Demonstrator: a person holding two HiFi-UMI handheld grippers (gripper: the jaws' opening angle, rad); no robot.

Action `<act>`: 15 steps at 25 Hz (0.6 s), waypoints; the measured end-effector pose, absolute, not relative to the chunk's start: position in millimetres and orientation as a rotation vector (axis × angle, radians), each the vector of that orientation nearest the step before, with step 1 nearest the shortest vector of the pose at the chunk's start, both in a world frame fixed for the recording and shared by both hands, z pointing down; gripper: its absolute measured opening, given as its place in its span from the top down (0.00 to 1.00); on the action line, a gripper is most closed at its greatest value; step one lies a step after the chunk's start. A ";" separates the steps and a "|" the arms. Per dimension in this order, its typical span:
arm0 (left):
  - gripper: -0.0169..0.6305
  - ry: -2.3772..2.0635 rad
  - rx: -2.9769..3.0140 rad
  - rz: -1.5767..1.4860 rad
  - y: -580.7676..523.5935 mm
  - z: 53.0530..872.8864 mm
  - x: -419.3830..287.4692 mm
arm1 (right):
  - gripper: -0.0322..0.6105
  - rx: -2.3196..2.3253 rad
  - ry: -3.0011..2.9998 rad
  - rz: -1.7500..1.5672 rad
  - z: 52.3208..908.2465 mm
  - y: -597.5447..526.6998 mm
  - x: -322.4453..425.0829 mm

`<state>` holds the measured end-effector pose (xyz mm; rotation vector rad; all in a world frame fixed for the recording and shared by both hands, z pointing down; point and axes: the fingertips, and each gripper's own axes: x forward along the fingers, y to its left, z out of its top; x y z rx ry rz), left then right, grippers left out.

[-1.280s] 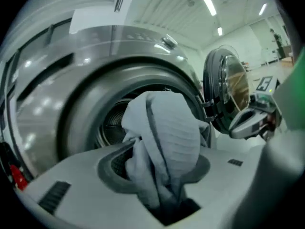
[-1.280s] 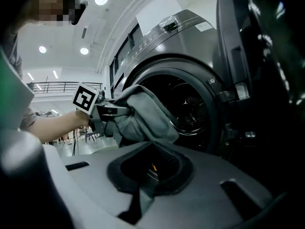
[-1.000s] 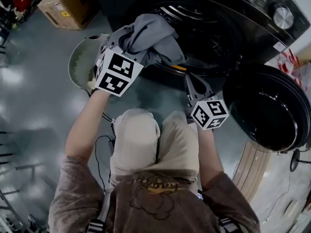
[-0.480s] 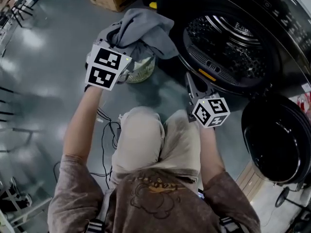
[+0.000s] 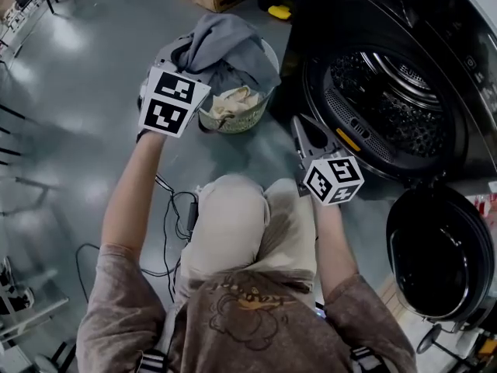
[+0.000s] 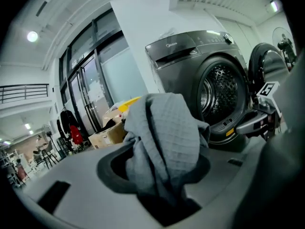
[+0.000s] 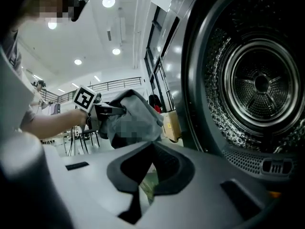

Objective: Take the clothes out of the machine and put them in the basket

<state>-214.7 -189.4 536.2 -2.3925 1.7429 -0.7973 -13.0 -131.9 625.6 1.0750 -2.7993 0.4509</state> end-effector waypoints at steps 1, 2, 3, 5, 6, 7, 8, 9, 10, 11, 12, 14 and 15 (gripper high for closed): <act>0.66 1.753 -2.386 -0.803 -193.0 540.0 -214.8 | 0.95 1.070 -2.800 0.451 627.0 -134.7 -10.7; 0.66 1.765 -2.384 -0.807 -196.0 544.1 -215.0 | 0.95 1.067 -2.799 0.451 627.6 -136.9 -8.5; 0.66 1.777 -2.388 -0.809 -198.3 549.5 -215.5 | 0.95 1.066 -2.796 0.454 628.2 -138.3 -7.0; 0.66 1.794 -2.418 -0.819 -202.3 565.7 -216.7 | 0.95 1.066 -2.787 0.463 630.6 -139.8 -5.3; 0.66 1.799 -2.441 -0.826 -205.0 576.1 -217.4 | 0.95 1.070 -2.780 0.467 632.2 -141.0 -4.9; 0.66 1.802 -2.465 -0.832 -208.5 587.4 -218.5 | 0.95 1.075 -2.772 0.471 633.7 -142.8 -4.9; 0.66 1.807 -2.489 -0.835 -212.5 599.0 -220.1 | 0.95 1.081 -2.764 0.475 635.4 -144.8 -5.5; 0.66 1.814 -2.509 -0.838 -216.7 610.6 -221.9 | 0.95 1.086 -2.756 0.479 637.6 -146.8 -6.5; 0.66 1.820 -2.525 -0.842 -220.8 622.4 -223.4 | 0.95 1.088 -2.749 0.482 640.5 -148.4 -7.8; 0.66 1.824 -2.536 -0.851 -224.2 634.2 -224.0 | 0.95 1.088 -2.743 0.486 644.1 -149.7 -8.9; 0.66 1.822 -2.544 -0.866 -226.9 645.8 -223.1 | 0.95 1.087 -2.737 0.491 648.2 -150.8 -9.6; 0.66 1.809 -2.562 -0.904 -231.0 669.1 -217.8 | 0.95 1.087 -2.724 0.503 656.8 -152.7 -9.0; 0.66 1.803 -2.572 -0.921 -232.7 680.7 -215.0 | 0.95 1.089 -2.718 0.510 661.1 -153.8 -8.5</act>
